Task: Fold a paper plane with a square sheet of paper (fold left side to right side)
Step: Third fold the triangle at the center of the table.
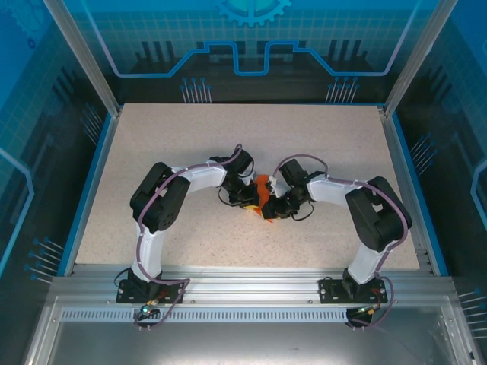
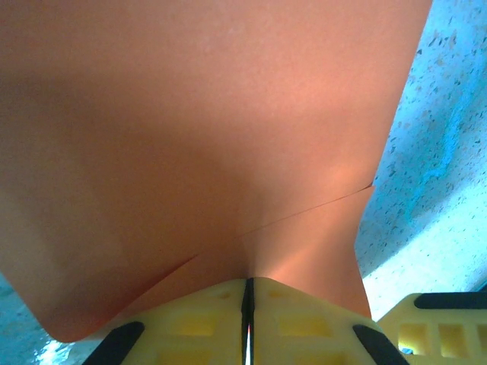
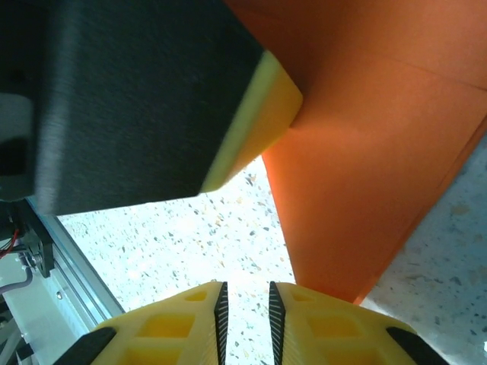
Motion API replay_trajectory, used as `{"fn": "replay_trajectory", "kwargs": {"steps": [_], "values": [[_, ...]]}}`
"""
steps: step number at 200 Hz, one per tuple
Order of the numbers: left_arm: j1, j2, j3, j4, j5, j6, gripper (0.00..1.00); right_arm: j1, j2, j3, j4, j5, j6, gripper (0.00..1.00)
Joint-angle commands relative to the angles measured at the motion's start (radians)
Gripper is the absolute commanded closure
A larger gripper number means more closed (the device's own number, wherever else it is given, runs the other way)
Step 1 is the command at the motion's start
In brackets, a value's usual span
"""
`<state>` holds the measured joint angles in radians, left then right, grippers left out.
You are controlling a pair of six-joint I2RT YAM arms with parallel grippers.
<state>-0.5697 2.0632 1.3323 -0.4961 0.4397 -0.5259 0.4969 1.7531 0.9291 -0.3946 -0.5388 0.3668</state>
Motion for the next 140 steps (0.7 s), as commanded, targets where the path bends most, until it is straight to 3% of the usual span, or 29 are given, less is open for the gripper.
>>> {"fn": "replay_trajectory", "kwargs": {"steps": [1, 140], "values": [[-0.013, 0.054, -0.026, -0.044, -0.074, -0.011, 0.88, 0.012, 0.023, -0.019, -0.041, -0.004, 0.003, 0.77], [-0.013, 0.068, -0.009, -0.052, -0.084, -0.006, 0.88, 0.017, 0.007, -0.150, -0.101, 0.056, 0.014, 0.81]]}}
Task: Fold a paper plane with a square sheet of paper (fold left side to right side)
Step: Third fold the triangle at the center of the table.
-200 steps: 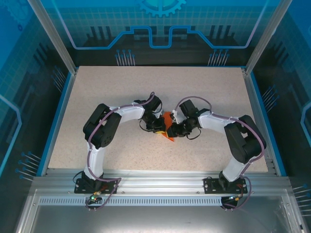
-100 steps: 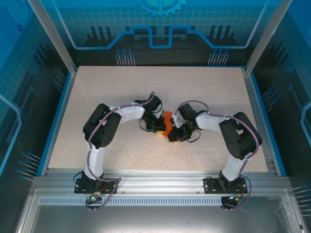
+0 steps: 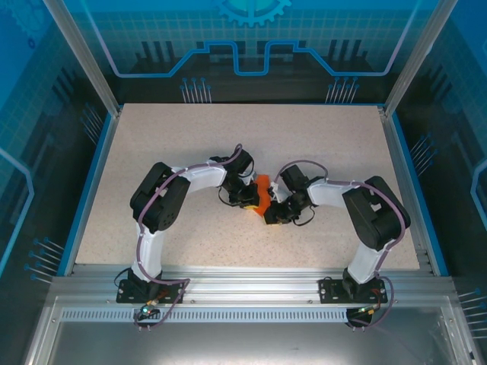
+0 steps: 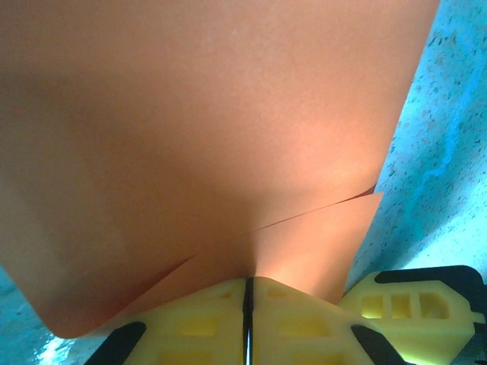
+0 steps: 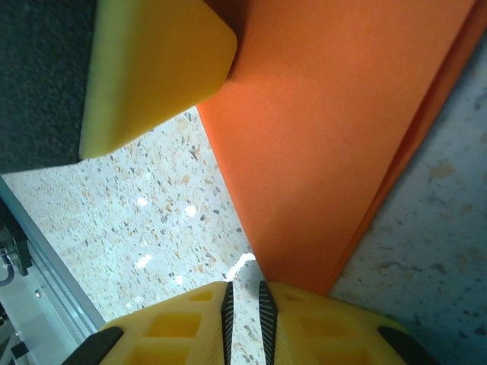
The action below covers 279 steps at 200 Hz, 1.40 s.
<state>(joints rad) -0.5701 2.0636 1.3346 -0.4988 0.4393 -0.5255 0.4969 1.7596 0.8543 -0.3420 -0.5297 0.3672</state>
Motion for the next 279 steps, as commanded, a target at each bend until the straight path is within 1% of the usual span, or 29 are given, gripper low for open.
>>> {"fn": "replay_trajectory", "kwargs": {"steps": [1, 36, 65, 84, 112, 143, 164, 210, 239, 279], "values": [[-0.012, 0.067, -0.011, -0.049, -0.084, -0.007, 0.88, 0.017, 0.000, -0.077, -0.154, 0.047, 0.014, 0.81], [-0.012, 0.067, -0.010, -0.049, -0.082, -0.009, 0.88, 0.012, -0.064, -0.077, -0.167, 0.018, 0.006, 0.82], [-0.013, 0.060, -0.010, -0.047, -0.082, -0.010, 0.88, 0.011, -0.148, -0.034, -0.167, -0.004, 0.010, 0.82], [-0.013, 0.058, -0.008, -0.047, -0.082, -0.011, 0.88, 0.012, -0.164, -0.001, -0.158, 0.003, 0.020, 0.83], [-0.014, 0.057, -0.004, -0.049, -0.082, -0.011, 0.88, 0.015, -0.107, 0.035, -0.120, 0.020, 0.053, 0.85], [-0.015, 0.055, -0.003, -0.049, -0.080, -0.011, 0.88, 0.018, -0.029, 0.082, -0.096, 0.067, 0.084, 0.87], [-0.015, 0.056, -0.001, -0.049, -0.080, -0.012, 0.88, 0.019, 0.009, 0.093, -0.106, 0.091, 0.089, 0.88], [-0.014, 0.055, 0.018, -0.059, -0.094, 0.000, 0.87, 0.032, 0.061, 0.070, -0.188, 0.143, 0.066, 0.89], [-0.010, 0.049, 0.050, -0.076, -0.094, 0.009, 0.86, 0.038, 0.088, 0.037, -0.208, 0.189, 0.070, 0.89], [-0.011, -0.025, 0.058, -0.076, -0.077, -0.007, 0.84, 0.039, 0.109, 0.031, -0.207, 0.229, 0.090, 0.90]]}}
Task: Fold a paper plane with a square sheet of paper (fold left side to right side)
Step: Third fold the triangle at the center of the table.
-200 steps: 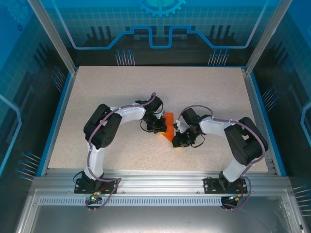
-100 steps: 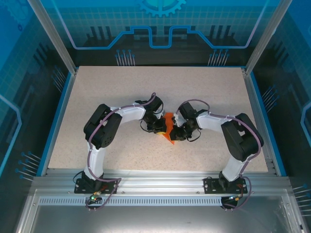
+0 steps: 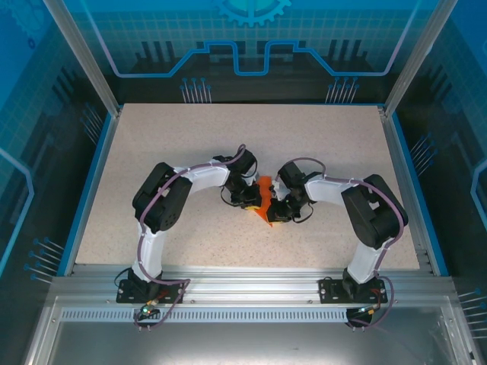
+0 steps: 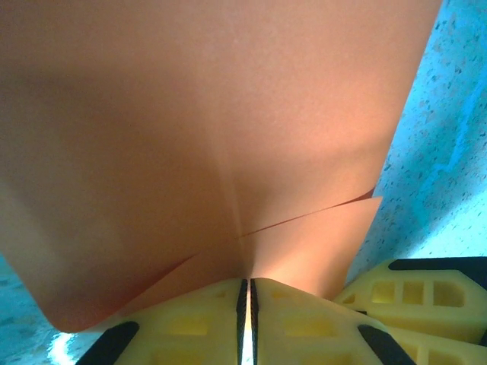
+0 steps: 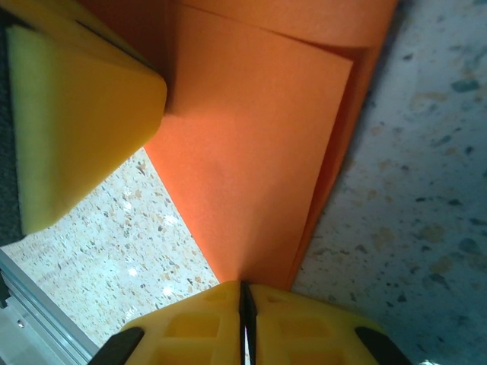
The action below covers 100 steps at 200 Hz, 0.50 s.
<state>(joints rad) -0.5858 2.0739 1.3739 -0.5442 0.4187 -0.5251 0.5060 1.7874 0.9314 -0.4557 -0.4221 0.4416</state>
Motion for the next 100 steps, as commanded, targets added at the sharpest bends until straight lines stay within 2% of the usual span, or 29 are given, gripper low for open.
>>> {"fn": "replay_trajectory", "kwargs": {"steps": [1, 54, 100], "values": [[0.005, -0.038, 0.017, -0.030, -0.056, -0.008, 0.84, 0.030, 0.082, -0.046, -0.094, 0.123, 0.017, 0.90], [-0.029, -0.198, -0.084, -0.012, -0.052, -0.057, 0.85, 0.029, 0.091, -0.040, -0.088, 0.151, 0.023, 0.92], [-0.074, -0.190, -0.141, 0.044, -0.015, -0.098, 0.87, 0.029, 0.098, -0.040, -0.083, 0.155, 0.028, 0.92]]}}
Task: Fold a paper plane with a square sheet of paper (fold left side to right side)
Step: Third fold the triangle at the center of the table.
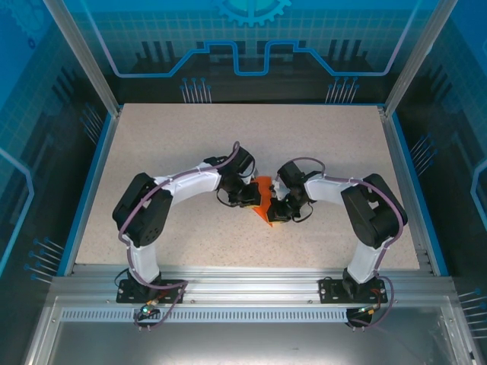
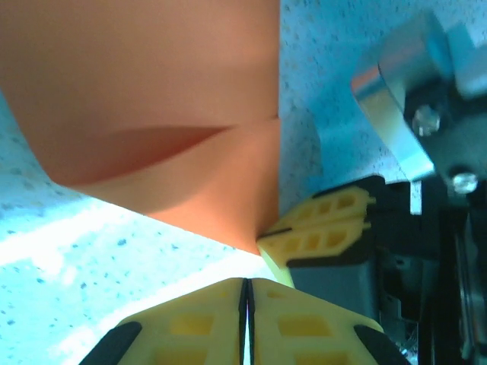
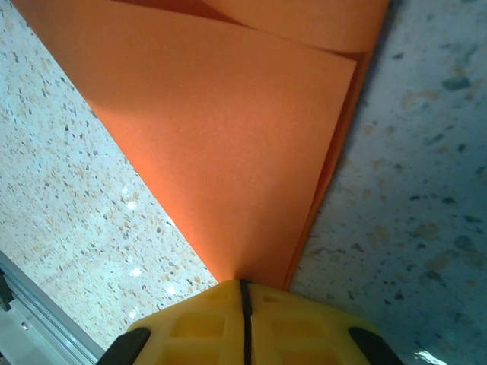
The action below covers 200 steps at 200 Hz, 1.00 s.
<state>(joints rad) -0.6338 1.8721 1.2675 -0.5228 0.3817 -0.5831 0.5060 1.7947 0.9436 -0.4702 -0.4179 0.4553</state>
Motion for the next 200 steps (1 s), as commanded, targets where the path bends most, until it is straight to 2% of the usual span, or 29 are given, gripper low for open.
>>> {"fn": "replay_trajectory", "kwargs": {"steps": [1, 113, 200], "values": [[-0.028, 0.013, -0.034, 0.025, 0.023, -0.041, 0.87, 0.029, 0.090, -0.052, -0.069, 0.151, 0.015, 0.92], [-0.046, 0.130, 0.010, 0.088, 0.060, -0.078, 0.89, 0.031, 0.089, -0.054, -0.074, 0.159, 0.012, 0.92], [-0.044, 0.169, 0.032, 0.064, 0.012, -0.060, 0.90, 0.031, 0.099, -0.055, -0.081, 0.173, 0.006, 0.92]]}}
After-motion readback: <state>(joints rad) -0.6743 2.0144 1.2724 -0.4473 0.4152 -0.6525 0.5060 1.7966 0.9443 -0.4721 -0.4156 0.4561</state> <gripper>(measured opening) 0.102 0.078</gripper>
